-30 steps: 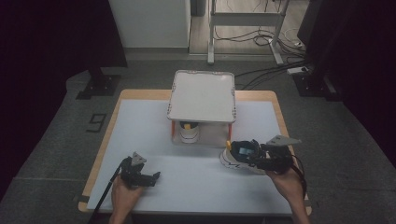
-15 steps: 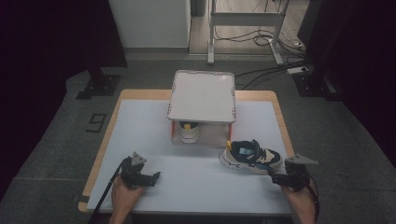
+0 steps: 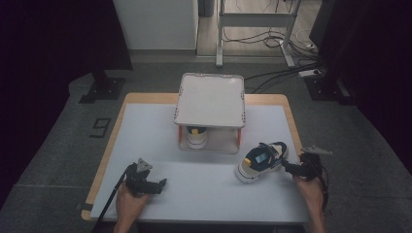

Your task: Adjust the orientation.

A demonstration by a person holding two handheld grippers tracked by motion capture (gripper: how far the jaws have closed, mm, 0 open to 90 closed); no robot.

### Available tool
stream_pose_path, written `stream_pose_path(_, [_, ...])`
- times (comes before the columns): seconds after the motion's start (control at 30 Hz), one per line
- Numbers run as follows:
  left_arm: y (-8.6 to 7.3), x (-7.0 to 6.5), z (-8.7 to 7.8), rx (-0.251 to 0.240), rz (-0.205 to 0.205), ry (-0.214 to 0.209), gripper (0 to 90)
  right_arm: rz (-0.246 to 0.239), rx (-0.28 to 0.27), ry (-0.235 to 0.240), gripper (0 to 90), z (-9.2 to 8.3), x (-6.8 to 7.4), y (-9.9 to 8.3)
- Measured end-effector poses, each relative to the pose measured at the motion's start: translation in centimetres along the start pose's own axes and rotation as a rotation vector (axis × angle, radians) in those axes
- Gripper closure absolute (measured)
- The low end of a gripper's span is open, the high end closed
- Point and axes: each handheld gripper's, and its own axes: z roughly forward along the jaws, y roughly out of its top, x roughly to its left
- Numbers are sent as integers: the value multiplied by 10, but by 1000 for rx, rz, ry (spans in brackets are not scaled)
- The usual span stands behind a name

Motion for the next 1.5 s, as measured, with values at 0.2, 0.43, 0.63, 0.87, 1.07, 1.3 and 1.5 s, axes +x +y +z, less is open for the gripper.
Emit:
stream_pose_path(0.2, [0,0,0,0,0,0,0,4,1,-23,179,19,-6,19])
stream_pose_path(0.43, [0,0,0,0,0,0,0,-19,-18,-5,175,4,-1,21])
stream_pose_path(0.63, [0,0,0,0,0,0,0,-90,-43,54,129,-39,27,6])
stream_pose_path(0.87, [0,0,0,0,0,0,0,-116,-66,110,0,-71,65,-13])
stream_pose_path(1.07, [0,0,0,-1,0,1,0,-105,-67,117,0,-60,95,-13])
stream_pose_path(1.3, [0,0,0,-2,0,1,0,-74,-57,83,0,-29,111,-11])
stream_pose_path(1.5, [0,0,0,-1,2,1,0,-114,-47,64,0,-31,104,-12])
